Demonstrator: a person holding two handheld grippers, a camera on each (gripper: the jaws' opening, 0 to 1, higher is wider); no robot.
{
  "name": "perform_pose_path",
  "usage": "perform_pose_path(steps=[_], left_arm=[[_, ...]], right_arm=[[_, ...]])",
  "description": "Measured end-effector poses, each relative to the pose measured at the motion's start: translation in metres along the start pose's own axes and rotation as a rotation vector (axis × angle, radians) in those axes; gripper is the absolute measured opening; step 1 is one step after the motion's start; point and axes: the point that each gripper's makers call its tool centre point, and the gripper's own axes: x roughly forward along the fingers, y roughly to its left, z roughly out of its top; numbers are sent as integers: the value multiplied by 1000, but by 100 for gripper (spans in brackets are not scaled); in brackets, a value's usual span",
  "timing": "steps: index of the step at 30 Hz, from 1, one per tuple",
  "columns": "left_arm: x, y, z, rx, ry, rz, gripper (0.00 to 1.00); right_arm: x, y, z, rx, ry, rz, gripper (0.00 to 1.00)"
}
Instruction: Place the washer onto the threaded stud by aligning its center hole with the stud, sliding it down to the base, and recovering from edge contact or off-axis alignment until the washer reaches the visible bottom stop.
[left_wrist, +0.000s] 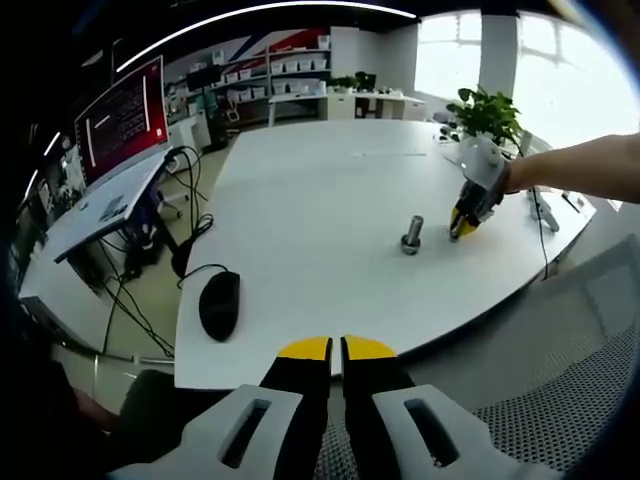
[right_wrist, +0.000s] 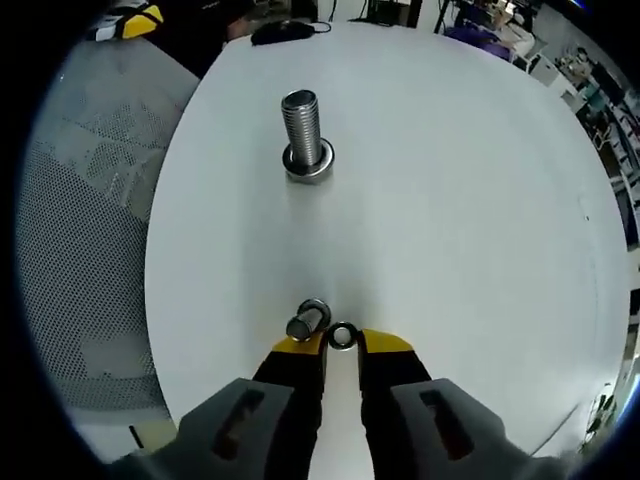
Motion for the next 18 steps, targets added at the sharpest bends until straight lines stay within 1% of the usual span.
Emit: perform_pose_path(steps=[2, 4, 5, 6, 11, 18], left_arm=[[0, 0, 0, 1, 1, -1, 1], [0, 0, 0, 2, 1, -2, 1], [0, 0, 0, 3, 3, -2, 1], [0, 0, 0, 3, 3, -2, 1], [0, 0, 0, 4, 1, -4, 1], [0, -1, 0, 4, -3, -6, 1]], right_arm=[[-1, -1, -1, 30, -17, -12, 14], [-1, 0, -3, 36, -14, -11, 14], [-2, 4, -6, 63, -6, -2, 14], [-3, 5, -7, 63, -10, -2, 14], [-17, 11, -8, 86, -40, -12, 14], [-38, 11, -11, 97, -61, -36, 14]])
